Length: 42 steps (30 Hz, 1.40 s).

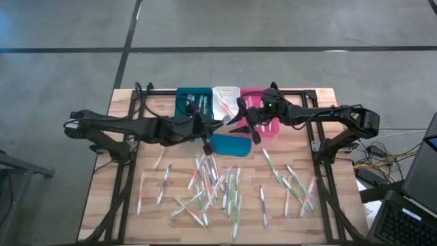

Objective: Pick & Place Toothbrushes
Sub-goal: Put the purple toothbrush into the pink bin

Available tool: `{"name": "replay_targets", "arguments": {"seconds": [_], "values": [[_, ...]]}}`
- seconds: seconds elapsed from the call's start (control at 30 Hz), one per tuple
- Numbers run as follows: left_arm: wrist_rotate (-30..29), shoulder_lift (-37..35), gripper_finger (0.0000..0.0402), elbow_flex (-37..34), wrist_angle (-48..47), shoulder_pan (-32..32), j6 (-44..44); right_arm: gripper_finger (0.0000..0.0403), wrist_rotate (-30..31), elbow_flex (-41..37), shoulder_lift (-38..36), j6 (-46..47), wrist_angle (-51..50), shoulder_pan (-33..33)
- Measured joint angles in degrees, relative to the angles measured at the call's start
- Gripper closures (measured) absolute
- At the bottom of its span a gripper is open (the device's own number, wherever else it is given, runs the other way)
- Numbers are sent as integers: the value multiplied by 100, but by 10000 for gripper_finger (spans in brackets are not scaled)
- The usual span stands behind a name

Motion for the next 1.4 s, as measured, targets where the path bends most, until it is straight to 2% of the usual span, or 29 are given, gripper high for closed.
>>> {"name": "replay_targets", "arguments": {"seconds": [0.1,0.37,0.6,0.83,1.17,1.3,1.4], "values": [[40,137,379,0,-3,30,42,246,0,7,6,121,303,26],[169,345,379,-2,592,120,450,217,-20,7,13,172,329,44],[347,498,380,-2,684,332,494,215,-25,7,13,303,482,55],[695,660,378,-4,1058,443,797,257,28,33,13,341,482,81],[683,649,378,-4,1062,446,768,379,48,33,13,285,458,79],[672,649,370,-4,1034,446,630,377,48,33,13,315,434,78],[656,647,345,-4,1024,446,612,376,48,33,13,402,425,79]]}}
